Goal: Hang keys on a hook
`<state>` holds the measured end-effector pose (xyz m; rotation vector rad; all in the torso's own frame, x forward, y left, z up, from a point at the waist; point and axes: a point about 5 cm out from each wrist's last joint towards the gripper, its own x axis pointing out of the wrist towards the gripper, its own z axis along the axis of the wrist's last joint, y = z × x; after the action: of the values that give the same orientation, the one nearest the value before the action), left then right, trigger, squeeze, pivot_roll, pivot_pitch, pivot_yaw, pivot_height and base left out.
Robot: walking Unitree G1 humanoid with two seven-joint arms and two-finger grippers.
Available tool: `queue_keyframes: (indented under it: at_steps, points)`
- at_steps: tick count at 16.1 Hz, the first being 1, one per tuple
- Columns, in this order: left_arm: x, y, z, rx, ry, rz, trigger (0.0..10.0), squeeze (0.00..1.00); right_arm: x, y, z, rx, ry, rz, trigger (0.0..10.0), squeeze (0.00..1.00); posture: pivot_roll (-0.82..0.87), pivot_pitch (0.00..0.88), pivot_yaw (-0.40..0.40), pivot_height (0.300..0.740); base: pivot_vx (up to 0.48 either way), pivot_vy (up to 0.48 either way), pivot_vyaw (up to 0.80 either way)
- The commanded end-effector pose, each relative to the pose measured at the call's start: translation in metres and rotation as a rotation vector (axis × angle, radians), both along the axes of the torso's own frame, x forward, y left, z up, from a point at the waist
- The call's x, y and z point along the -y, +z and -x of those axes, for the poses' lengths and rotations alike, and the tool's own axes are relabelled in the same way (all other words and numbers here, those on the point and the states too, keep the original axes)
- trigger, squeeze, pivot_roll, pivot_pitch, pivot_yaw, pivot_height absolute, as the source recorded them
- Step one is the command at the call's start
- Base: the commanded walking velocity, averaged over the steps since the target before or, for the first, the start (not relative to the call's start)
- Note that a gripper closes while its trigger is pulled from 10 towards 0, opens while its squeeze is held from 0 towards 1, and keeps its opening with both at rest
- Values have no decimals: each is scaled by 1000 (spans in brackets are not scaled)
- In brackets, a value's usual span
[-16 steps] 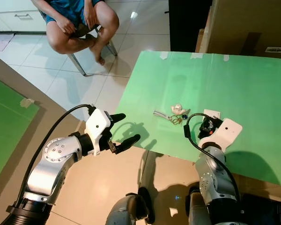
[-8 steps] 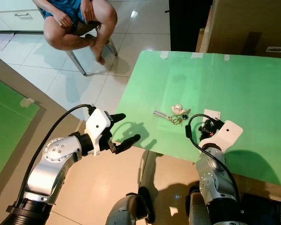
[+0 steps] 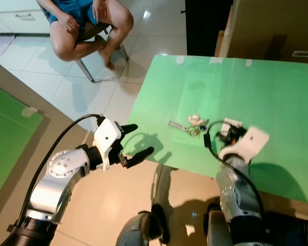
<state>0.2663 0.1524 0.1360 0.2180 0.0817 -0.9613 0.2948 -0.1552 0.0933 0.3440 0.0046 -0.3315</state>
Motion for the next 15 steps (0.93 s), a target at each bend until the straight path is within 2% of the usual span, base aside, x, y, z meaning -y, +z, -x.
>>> queue_keyframes:
  at_steps: [1, 4, 6, 7, 8, 12, 15]
  points:
    - [-2, -3, 1, -11, 2, -13, 10000, 0, -19, 4, 5, 8, 46, 18, 0, 0, -141, 271, 251, 740, 0, 0, 0]
    - [0, -4, 0, -11, -2, -8, 10000, 0, -12, 17, 1, 51, 25, 26, 0, 0, -145, 272, 251, 740, 0, 0, 0]
    - [0, -3, -1, -12, -2, -7, 10000, 0, -11, 17, 1, 42, 19, 40, 0, 0, -145, 271, 255, 740, 0, 0, 0]
    - [-1, -3, -1, -13, -3, -9, 10000, 0, -13, 9, 3, -2, 15, 6, 10000, 0, -143, 273, 258, 740, 0, 0, 0]
    - [-1, -3, -1, -13, -4, -12, 10000, 0, -20, 2, 6, -28, 41, -37, 10000, 1000, -142, 276, 259, 740, 0, 0, 0]
    - [-1, -3, -1, -15, -5, -15, 10000, 0, -41, -2, 16, -52, 100, -10, 10000, 1000, -142, 278, 259, 740, 0, 0, 0]
    - [-1, -5, -1, -19, -5, -13, 10000, 0, -40, -7, 24, -76, 96, 20, 10000, 1000, -152, 281, 253, 740, 0, 0, 0]
